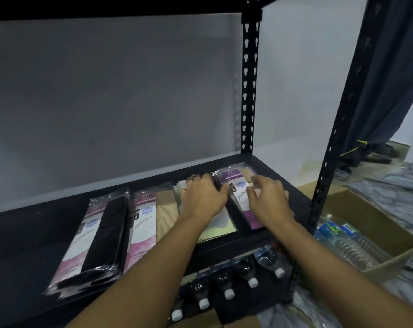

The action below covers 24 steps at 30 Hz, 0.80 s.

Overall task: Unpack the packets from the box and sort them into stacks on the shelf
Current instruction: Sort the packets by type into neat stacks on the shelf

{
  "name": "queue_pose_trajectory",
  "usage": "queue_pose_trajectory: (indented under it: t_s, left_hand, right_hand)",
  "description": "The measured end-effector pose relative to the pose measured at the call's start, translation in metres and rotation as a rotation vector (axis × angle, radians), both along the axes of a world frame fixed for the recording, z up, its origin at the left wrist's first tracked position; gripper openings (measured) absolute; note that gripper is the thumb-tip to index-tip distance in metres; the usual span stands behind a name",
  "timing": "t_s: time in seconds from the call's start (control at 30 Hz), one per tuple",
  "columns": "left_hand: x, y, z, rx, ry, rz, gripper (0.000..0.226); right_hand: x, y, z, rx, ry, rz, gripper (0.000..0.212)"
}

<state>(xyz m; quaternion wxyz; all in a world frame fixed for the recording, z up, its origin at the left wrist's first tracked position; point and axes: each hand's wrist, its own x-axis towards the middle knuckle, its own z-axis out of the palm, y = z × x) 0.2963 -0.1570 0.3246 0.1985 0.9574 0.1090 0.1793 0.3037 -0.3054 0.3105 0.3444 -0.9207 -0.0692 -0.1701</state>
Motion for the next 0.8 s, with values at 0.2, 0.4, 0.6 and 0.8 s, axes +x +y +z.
queue_pose_trajectory:
  t_s: [0.2,0.4,0.6,0.8]
  left_hand:
    - [-0.072,0.067,0.01,-0.116,-0.164,0.075,0.039]
    - [-0.148,0.141,0.017,-0.172,-0.282,0.191,0.028]
    - [-0.189,0.201,-0.004,-0.468,-0.298,0.303,0.038]
    - [-0.199,0.21,-0.022,-0.838,-0.238,0.27,0.045]
  right_hand:
    - [-0.059,0.072,0.01,0.232,-0.015,0.244,0.031]
    - [-0.108,0.145,0.018,0.252,0.043,0.446,0.036]
    - [-0.134,0.204,0.018,0.201,0.151,0.552,0.045]
    - [-0.147,0.231,0.01,0.119,0.239,0.511,0.059]
